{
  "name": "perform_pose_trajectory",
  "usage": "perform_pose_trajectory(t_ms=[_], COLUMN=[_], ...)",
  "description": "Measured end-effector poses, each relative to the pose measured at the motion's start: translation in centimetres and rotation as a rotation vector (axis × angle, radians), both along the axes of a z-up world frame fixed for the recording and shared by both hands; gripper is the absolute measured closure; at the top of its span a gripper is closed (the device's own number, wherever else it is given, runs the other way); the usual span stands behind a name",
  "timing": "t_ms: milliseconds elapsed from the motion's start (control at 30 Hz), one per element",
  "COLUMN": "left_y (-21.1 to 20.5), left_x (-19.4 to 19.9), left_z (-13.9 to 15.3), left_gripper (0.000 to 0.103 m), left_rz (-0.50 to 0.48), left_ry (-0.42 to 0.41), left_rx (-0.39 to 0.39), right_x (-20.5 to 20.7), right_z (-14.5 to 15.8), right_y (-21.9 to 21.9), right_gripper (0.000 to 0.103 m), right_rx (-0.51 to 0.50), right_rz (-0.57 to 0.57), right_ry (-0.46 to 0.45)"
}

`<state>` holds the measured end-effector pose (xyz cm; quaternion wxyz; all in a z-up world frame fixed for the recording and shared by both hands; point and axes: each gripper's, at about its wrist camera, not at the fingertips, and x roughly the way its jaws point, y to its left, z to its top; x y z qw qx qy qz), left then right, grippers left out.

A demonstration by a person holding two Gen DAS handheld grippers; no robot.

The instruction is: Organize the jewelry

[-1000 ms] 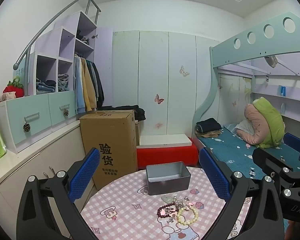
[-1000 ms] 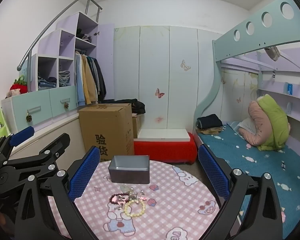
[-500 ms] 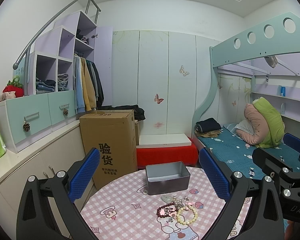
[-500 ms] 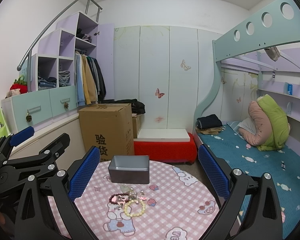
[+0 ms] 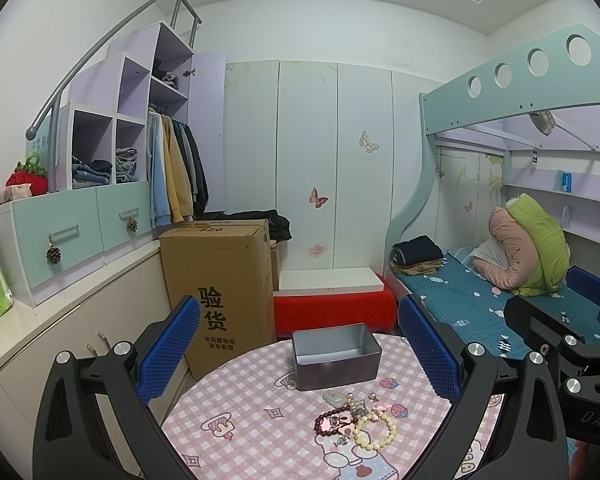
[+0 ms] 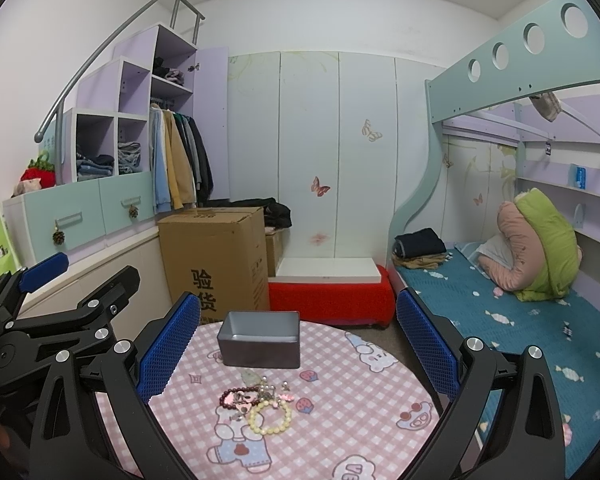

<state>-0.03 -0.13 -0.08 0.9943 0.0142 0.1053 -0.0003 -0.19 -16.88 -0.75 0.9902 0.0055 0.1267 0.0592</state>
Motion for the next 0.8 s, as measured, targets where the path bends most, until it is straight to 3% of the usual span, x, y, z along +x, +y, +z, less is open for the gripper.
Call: perform_pose_trajectory(t_ms=[800], left_y=[0.5], left_x=[0.7], left_z=[-0.9], left_gripper=[0.007], left_rz=[-0.003], left_ry=[0.013], left_rx=[-0.002], right_x=[0.6], right_z=[-0.4], right_y=[-0.1], right_gripper=[0.008], right_rx=[-0.002], right_rz=[-0.003], right_ry=[0.008])
